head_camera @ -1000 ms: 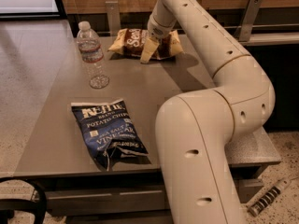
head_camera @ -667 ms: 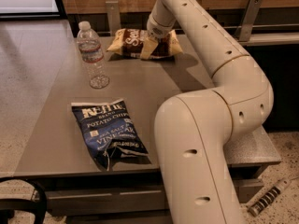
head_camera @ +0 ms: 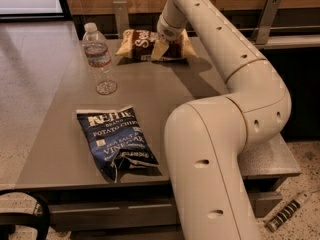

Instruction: Pick brown chip bag

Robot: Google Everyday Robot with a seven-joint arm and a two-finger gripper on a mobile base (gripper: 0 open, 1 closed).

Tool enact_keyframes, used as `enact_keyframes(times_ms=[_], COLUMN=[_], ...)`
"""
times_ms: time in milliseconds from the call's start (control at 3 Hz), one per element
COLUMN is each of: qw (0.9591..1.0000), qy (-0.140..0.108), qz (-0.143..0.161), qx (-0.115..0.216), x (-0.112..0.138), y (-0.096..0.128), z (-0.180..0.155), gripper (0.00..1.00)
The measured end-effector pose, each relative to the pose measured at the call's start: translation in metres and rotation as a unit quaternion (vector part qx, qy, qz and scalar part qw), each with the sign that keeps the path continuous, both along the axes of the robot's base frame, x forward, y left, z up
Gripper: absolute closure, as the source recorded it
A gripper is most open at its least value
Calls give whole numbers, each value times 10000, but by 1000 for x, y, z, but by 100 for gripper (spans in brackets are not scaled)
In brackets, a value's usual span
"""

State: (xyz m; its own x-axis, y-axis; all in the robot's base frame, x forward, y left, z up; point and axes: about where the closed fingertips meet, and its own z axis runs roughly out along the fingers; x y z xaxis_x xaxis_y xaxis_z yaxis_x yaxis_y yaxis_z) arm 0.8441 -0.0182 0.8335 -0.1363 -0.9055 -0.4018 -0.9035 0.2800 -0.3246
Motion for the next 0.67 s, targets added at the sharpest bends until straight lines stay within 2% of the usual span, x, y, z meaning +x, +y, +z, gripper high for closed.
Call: enact_keyframes(times_ms=[667], qw=[10000], qy=[-1], qz=[1], qx=[1], x=[0], y=[0], z=[1], gripper=[100])
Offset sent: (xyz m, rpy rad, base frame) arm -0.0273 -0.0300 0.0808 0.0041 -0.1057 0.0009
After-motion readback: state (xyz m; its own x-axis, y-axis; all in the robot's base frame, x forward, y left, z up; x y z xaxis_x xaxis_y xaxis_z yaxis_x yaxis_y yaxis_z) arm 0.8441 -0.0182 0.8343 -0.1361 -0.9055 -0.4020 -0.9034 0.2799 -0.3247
